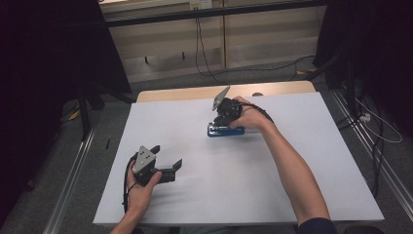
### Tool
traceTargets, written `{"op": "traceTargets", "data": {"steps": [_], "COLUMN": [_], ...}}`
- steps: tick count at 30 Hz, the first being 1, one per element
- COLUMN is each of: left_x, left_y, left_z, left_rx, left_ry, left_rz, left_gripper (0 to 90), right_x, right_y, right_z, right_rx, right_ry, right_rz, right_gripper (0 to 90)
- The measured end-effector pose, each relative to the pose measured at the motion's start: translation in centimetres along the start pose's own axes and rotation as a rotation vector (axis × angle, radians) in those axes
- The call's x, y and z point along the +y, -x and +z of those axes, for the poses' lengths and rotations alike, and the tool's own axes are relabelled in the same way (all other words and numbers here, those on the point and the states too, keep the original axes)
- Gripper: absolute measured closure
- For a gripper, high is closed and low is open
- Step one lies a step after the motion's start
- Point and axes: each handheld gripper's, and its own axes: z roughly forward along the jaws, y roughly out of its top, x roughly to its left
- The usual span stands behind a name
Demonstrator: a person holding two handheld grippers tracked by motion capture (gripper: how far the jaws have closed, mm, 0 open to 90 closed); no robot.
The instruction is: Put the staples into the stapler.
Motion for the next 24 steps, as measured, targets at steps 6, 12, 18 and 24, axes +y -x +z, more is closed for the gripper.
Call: {"op": "traceTargets", "data": {"steps": [6,12,18,24], "left_x": [-0.01,-0.02,0.0,0.03], "left_y": [0.0,0.04,0.0,0.04], "left_z": [-0.01,0.05,-0.01,-0.07], "left_rx": [0.0,-0.001,0.0,0.0], "left_ry": [-0.004,-0.001,-0.004,0.001], "left_rz": [0.004,0.001,0.004,0.006], "left_gripper": [4.2,4.2,4.2,4.2], "right_x": [0.26,0.35,0.27,0.27], "right_y": [0.03,-0.14,-0.1,-0.19], "right_z": [0.14,-0.02,-0.08,0.2], "right_rx": [0.006,0.006,0.008,0.003], "right_ry": [-0.002,-0.018,-0.018,-0.022], "right_rz": [-0.02,-0.033,-0.034,-0.024], "right_gripper": [79.2,79.2,79.2,79.1]}}
